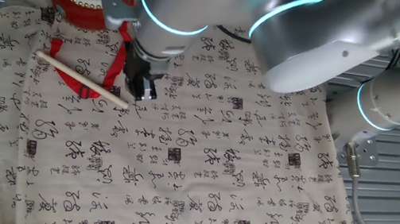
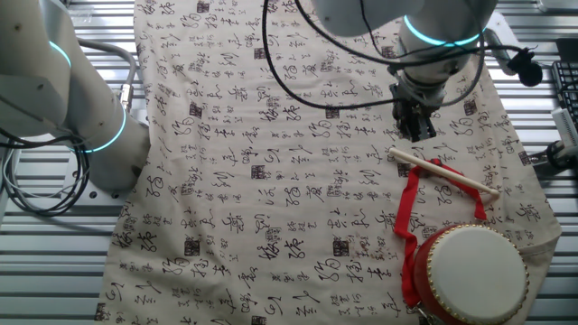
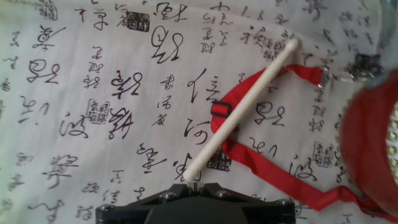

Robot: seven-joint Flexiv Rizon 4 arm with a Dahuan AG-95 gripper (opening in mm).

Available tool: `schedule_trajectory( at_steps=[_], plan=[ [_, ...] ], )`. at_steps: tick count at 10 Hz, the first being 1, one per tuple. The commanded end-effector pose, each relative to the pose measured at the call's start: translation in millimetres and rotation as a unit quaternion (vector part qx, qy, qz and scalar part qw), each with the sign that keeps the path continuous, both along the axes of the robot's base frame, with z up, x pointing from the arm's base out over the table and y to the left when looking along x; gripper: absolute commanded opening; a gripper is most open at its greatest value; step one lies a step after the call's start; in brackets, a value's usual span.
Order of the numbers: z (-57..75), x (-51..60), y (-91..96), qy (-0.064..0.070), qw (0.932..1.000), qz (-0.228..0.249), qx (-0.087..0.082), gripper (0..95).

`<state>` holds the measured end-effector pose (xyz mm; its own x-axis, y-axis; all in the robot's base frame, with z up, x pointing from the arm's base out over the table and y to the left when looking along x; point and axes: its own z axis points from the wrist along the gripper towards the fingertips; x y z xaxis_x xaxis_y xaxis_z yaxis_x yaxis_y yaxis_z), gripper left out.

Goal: Play the drum

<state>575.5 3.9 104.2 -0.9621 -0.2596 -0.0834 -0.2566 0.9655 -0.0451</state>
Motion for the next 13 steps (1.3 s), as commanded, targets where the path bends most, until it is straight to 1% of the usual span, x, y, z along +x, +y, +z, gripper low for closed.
schedule_trajectory(
  at_steps=[1,4,5,6,8,10,12,13],
  plan=[
    [18.5,-2.5,0.2,0.000,1.0000,0.006,0.000,0.0],
    [18.5,-2.5,0.2,-0.001,0.9998,0.020,-0.002,0.0],
    [18.3,-2.5,0.3,-0.004,0.9998,-0.018,0.005,0.0],
    [18.2,-2.5,0.3,-0.005,0.9989,-0.044,0.013,0.0],
    [18.1,-2.6,0.1,-0.005,0.9937,-0.110,0.024,0.0],
    [18.1,-2.6,0.1,-0.003,0.9876,-0.155,0.025,0.0],
    [18.1,-2.6,0.1,-0.004,0.9832,-0.180,0.028,0.0],
    [18.0,-2.8,0.0,-0.005,0.9782,-0.205,0.030,0.0]
  ],
)
